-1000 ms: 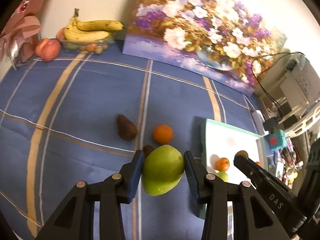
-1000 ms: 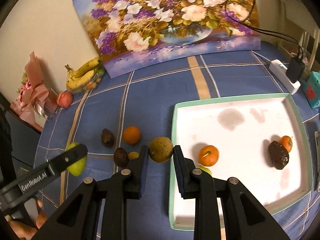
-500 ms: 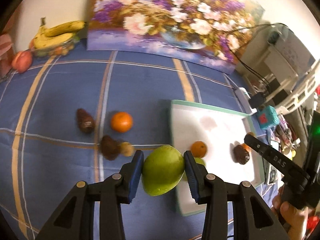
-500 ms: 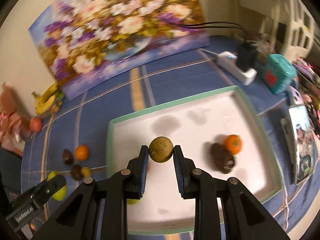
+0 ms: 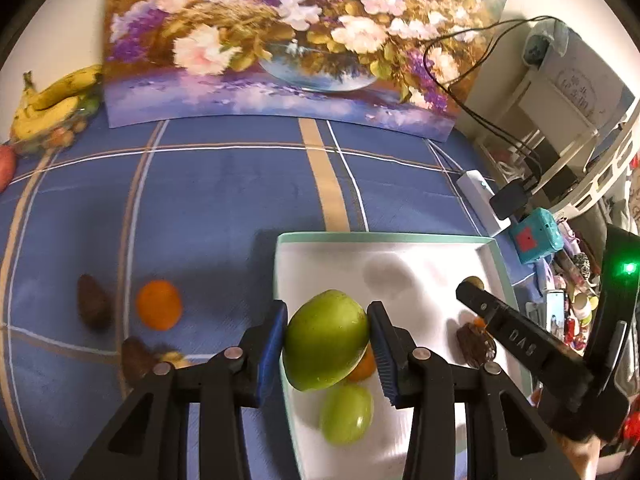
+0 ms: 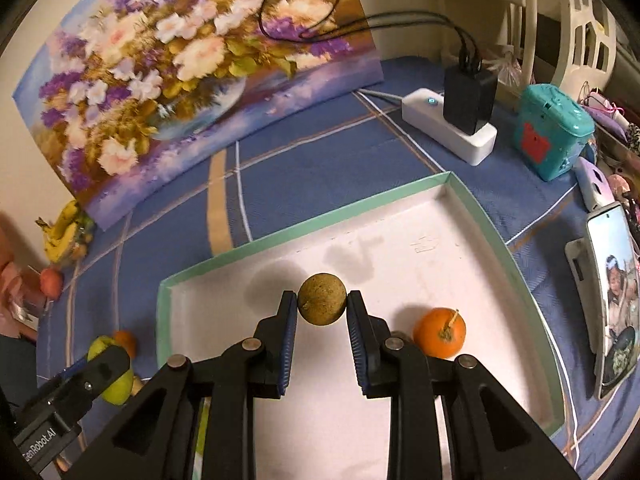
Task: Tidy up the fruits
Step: 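Carry the green fruit over the tray while the right tool carries the round fruit, then open the left tool to drop the green fruit while the right tool releases the round fruit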
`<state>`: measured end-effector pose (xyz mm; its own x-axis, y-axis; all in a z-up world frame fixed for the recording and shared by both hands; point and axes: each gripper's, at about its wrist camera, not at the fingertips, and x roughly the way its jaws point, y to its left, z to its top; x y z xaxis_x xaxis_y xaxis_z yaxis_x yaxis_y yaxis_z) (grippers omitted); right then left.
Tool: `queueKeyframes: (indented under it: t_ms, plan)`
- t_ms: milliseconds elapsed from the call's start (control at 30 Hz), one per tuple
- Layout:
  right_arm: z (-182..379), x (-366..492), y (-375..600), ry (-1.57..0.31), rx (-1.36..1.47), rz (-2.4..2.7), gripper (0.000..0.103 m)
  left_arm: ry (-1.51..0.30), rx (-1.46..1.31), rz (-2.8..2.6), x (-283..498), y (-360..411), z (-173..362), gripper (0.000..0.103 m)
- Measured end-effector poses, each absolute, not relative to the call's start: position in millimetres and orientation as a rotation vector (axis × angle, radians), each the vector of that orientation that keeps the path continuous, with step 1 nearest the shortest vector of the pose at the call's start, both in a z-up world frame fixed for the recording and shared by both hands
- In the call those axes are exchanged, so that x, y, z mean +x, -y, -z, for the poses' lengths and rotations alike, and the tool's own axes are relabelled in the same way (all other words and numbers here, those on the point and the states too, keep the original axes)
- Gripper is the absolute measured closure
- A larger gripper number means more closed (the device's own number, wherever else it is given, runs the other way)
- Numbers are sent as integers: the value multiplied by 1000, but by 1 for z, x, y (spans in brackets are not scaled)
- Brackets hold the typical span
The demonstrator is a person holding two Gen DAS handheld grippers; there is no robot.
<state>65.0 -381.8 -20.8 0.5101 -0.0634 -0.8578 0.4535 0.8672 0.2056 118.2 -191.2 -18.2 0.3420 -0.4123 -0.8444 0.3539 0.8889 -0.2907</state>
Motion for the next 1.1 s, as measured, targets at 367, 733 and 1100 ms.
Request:
queueKeyframes:
  t_ms: [367,733,1100]
  plan:
    - [41,80,393,-1033,409,370,77,-1137,7,503,136,222,48,59]
    - [61,79,393,-1084,426,374,77,-1202,39,486,135,224,74,59]
    - [62,78,392,-1092,429,372,76,-1223,31,486,136,224,74,59]
